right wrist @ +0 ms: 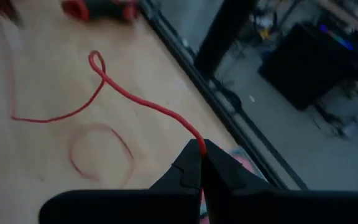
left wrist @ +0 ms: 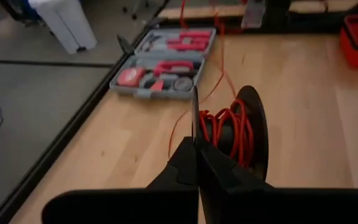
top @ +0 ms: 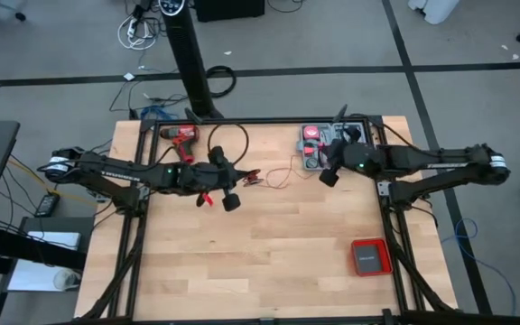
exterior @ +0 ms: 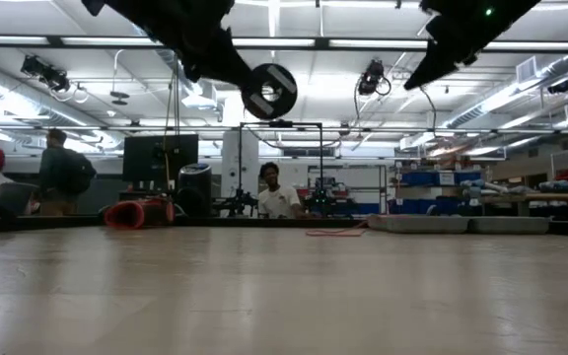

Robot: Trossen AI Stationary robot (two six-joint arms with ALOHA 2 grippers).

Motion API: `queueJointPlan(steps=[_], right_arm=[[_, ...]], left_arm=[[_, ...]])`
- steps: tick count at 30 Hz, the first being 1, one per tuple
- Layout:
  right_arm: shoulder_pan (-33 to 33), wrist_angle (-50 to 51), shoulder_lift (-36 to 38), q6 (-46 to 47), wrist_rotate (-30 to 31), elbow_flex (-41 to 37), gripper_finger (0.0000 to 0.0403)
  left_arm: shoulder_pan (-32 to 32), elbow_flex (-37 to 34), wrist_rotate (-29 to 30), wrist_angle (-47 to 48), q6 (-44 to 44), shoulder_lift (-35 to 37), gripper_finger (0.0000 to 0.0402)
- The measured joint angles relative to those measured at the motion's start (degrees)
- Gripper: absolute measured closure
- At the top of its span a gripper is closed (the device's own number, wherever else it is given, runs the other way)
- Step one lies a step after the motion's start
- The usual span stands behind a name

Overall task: Coil cords
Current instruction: Coil the red wire on the black spool

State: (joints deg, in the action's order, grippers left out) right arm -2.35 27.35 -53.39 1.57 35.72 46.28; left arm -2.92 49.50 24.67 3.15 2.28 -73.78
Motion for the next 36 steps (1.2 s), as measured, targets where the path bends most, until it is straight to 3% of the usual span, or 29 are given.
queueJointPlan(steps=[5,11,26,36], right_arm=[[3.9,-1.8,3.6,-4.5,7.3,0.0,0.0403],[6.7,-2.2,7.0,-6.2,10.1,1.2,0.0403],[13.4,-20.0,6.9,-6.6,-5.6,1.6,0.0403],[16.9,-36.2,-2.1,-15.5,-12.1,1.6,0.0403]], left_arm=[[0.0,0.0,-1.0,4.5,1.0,0.0,0.0401],[0.0,0.0,-3.6,9.8,1.1,0.0,0.0401],[0.0,0.0,-0.4,12.5,0.9,0.0,0.0401],[0.3,0.0,5.4,11.4,-0.8,0.0,0.0401]])
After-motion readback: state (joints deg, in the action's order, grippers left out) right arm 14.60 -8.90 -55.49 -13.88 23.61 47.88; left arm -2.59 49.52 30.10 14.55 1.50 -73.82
